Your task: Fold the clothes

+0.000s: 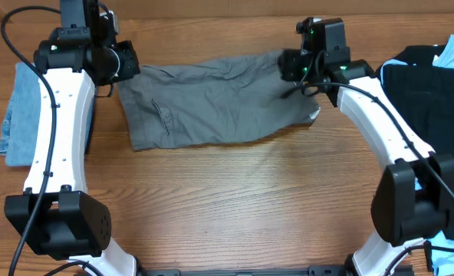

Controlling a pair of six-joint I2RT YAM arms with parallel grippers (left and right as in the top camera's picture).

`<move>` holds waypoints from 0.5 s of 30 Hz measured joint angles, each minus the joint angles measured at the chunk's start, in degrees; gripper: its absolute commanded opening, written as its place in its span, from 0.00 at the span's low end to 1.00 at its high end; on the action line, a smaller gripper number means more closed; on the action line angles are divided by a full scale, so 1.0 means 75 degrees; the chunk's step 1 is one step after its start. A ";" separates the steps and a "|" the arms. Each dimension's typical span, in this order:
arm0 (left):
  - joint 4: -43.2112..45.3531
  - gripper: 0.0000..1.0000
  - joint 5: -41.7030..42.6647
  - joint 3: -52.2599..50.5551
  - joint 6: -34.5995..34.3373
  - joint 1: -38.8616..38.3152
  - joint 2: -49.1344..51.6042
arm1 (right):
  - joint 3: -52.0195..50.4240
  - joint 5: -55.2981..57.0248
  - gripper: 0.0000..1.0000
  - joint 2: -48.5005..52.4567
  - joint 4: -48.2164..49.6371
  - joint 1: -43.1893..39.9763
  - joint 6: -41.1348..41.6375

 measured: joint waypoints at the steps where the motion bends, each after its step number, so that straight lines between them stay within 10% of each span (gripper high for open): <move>1: 0.0064 0.04 0.0061 -0.0131 0.0012 0.0000 0.0026 | 0.0000 -0.0067 0.04 -0.0017 -0.0323 0.0000 0.0020; 15: 0.1320 0.04 0.1504 -0.1008 0.0772 -0.0268 0.2812 | -0.1274 0.0085 0.04 0.0501 0.0032 -0.0009 -0.0277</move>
